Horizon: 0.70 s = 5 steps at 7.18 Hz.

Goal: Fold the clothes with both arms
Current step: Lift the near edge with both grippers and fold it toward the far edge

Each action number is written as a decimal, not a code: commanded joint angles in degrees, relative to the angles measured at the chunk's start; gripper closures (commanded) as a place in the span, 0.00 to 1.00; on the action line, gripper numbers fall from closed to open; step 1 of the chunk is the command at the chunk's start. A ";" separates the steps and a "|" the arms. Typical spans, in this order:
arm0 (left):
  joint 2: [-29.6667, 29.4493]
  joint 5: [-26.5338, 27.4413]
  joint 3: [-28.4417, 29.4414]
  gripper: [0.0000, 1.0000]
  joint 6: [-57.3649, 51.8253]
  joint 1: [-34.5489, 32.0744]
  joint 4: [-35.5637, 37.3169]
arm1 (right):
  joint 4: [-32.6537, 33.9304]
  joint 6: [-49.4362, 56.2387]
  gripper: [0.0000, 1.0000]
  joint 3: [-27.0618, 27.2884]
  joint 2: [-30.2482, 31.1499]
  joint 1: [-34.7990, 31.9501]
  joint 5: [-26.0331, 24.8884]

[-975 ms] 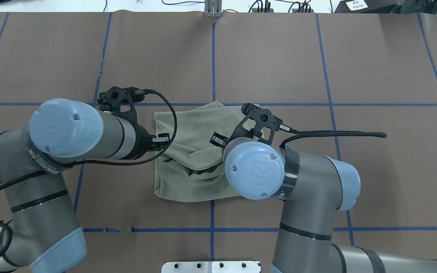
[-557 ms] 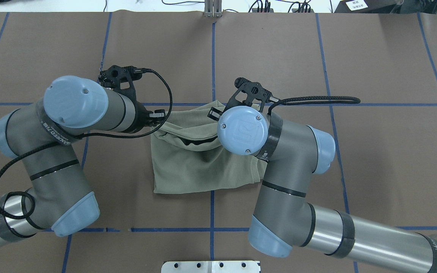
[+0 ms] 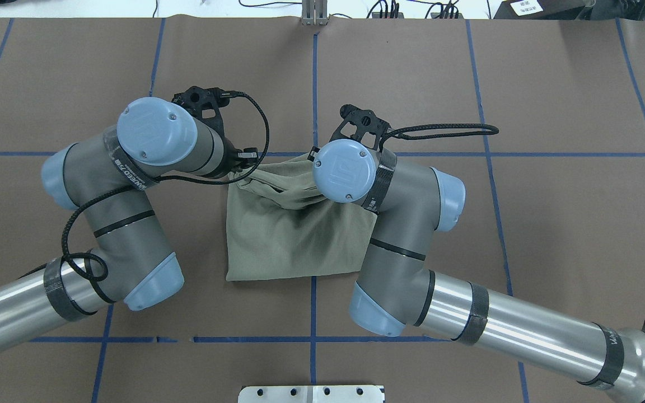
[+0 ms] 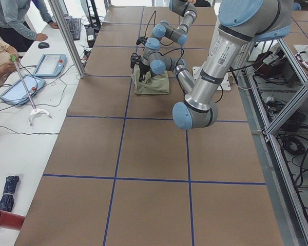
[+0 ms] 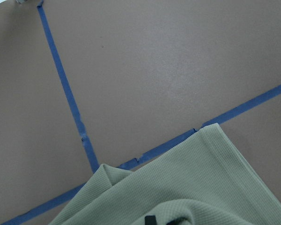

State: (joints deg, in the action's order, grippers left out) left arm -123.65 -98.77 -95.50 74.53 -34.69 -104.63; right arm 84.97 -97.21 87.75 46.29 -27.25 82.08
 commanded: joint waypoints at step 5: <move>-0.02 -0.10 3.40 0.00 -4.26 -0.55 -5.32 | -5.06 5.61 0.00 -7.67 -1.11 -2.28 -0.43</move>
State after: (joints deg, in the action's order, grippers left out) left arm -123.80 -98.73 -91.29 73.33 -34.96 -110.01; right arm 82.06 -92.87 82.24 45.73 -29.06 81.73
